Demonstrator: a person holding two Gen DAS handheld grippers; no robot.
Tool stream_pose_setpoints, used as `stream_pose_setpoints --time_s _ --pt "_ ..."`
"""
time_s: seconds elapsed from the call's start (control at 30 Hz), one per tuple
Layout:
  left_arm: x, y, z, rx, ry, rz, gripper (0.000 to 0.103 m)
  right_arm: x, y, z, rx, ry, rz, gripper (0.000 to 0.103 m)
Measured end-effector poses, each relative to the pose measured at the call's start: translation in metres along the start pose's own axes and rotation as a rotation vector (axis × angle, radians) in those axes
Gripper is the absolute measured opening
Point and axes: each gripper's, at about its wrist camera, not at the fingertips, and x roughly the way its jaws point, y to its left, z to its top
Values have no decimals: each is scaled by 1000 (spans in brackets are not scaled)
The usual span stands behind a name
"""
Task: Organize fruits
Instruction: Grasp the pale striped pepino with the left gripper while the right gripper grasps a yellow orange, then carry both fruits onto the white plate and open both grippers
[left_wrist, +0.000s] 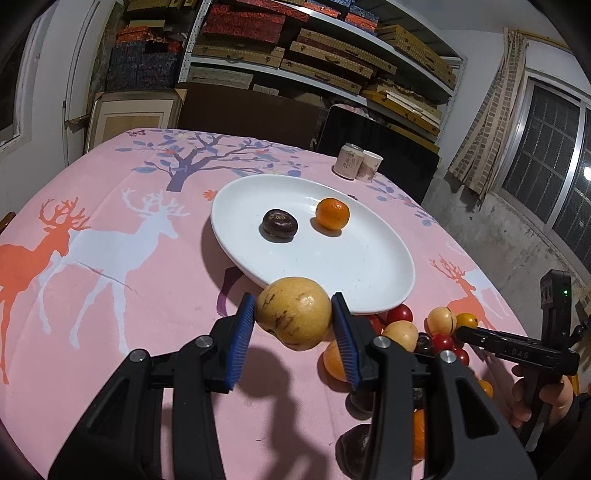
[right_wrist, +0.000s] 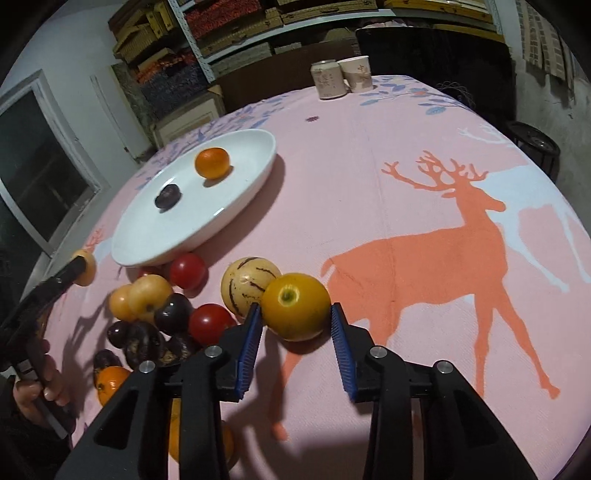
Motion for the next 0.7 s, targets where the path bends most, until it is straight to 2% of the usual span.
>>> stream_pose_setpoints --time_s 0.2,0.47,0.7 --pt "2 -2 0 8 0 5 41 -11 14 -3 -53 -48 -32 37" --pt "-4 1 1 0 -19 15 41 -27 20 -7 -59 -84 -13 37" --pt "-9 -2 -1 18 -14 35 41 -50 31 4 -77 -126 17 37"
